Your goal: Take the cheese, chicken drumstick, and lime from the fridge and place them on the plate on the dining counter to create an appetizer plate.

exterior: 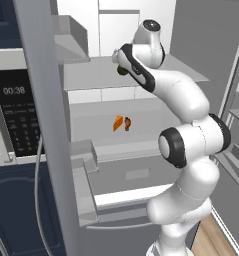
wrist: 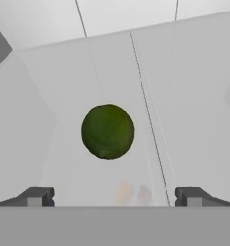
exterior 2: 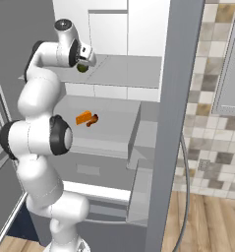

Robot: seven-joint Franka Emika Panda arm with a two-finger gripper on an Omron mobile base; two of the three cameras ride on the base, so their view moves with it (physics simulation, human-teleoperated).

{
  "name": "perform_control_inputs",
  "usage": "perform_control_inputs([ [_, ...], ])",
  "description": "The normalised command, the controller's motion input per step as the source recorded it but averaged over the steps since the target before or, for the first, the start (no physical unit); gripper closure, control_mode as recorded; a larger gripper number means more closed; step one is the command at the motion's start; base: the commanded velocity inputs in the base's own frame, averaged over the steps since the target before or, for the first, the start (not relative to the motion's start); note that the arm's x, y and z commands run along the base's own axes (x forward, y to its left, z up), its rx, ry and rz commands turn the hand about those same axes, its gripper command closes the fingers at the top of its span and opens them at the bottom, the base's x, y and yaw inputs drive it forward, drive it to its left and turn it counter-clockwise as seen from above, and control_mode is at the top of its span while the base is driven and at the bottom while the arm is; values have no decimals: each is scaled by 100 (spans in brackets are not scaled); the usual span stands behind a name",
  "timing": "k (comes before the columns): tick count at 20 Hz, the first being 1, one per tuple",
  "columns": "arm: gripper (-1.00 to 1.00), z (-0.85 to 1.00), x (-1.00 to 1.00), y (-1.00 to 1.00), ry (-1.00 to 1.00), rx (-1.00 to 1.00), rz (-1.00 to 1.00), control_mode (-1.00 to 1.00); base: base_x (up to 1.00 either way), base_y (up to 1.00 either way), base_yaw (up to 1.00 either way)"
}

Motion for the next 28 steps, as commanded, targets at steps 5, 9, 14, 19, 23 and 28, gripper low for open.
perform_control_inputs([
  [5, -100, -21, 42, 2, 0, 0, 0, -100, 0, 0, 0],
  [9, -100, -20, 42, 7, 0, 0, 0, -100, 0, 0, 0],
  [14, -100, -16, 44, 13, 0, 0, 0, -100, 0, 0, 0],
  [19, -100, -21, 30, 10, 2, 0, 0, -100, 0, 0, 0],
  [23, 100, -27, 17, 5, 2, 0, 0, -100, 0, 0, 0],
  [28, 100, -32, 8, 2, 3, -1, 0, -100, 0, 0, 0],
])
